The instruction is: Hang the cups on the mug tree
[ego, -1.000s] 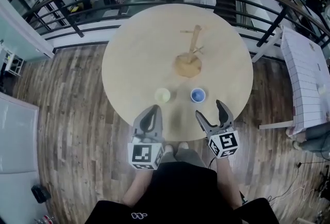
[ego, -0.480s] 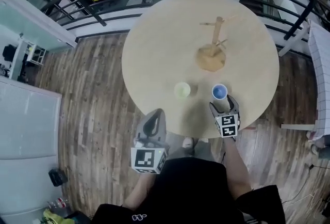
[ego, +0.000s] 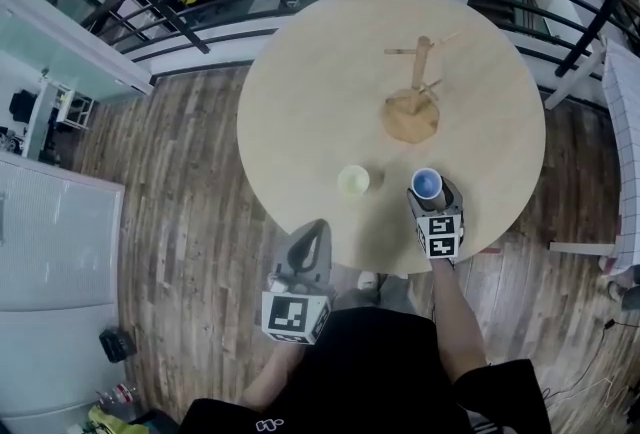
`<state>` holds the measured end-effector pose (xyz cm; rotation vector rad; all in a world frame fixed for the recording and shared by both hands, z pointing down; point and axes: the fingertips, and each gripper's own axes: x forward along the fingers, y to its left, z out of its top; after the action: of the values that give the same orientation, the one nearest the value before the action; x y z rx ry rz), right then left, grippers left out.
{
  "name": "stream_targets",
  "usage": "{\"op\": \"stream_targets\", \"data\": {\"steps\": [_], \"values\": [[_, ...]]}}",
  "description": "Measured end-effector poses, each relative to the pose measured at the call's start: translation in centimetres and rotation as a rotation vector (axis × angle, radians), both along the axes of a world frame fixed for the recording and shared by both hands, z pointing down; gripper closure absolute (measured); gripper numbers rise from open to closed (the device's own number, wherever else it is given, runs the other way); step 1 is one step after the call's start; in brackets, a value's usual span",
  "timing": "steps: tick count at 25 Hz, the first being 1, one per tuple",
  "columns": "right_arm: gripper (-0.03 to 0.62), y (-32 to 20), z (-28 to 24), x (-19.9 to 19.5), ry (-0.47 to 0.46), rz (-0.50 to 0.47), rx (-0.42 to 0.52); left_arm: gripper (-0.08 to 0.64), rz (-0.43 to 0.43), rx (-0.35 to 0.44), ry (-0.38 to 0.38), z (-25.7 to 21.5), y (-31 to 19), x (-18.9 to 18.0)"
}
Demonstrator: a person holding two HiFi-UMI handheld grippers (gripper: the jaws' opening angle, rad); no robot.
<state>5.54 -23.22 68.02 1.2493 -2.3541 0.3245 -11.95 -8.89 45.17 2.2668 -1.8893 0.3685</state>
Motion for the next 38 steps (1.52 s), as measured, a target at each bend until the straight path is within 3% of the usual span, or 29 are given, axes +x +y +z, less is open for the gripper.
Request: {"op": "stream_targets", "data": {"steps": [2, 5, 10, 15, 21, 27, 32, 38], "values": [[0.285, -0.1, -0.4, -0.2, -0.005, 0.0, 0.012, 0.546, 0.019, -0.005, 0.005, 0.2, -0.1, 0.6], [0.285, -0.2, -1.6, -0.1, -0.009, 0.005, 0.032, 0.546, 0.027, -0.011, 0.006, 0.3, -0.2, 0.8], [0.288, 0.0, -9.1, 1.2, -0.071, 0.046, 0.174, 0.546, 0.02, -0.008, 0.017, 0.6, -0.9, 0.5], [0.288, -0.1, -12.7, 2.4, -0.076, 0.051, 0.229, 0.546, 0.051, 0.008, 0.051, 0.8, -1.8, 1.9], [0.287, -1.8, -11.5, 2.4, 0.041, -0.001, 0.16, 0.546, 0.066, 0.045, 0.078, 0.1, -3.2, 2.9], [0.288, -7.4, -12.2, 0.2, 0.167, -0.049, 0.117, 0.546, 0.008, 0.059, 0.084, -0.1, -2.5, 0.8], [0.288, -11.0, -15.1, -0.6, 0.171, -0.034, 0.11, 0.546, -0.06, 0.054, 0.096, 0.3, -1.3, -0.9], [0.29, -10.9, -18.9, -1.6, 0.163, -0.054, 0.194, 0.546, -0.08, 0.041, 0.116, 1.0, -0.8, -1.5]]}}
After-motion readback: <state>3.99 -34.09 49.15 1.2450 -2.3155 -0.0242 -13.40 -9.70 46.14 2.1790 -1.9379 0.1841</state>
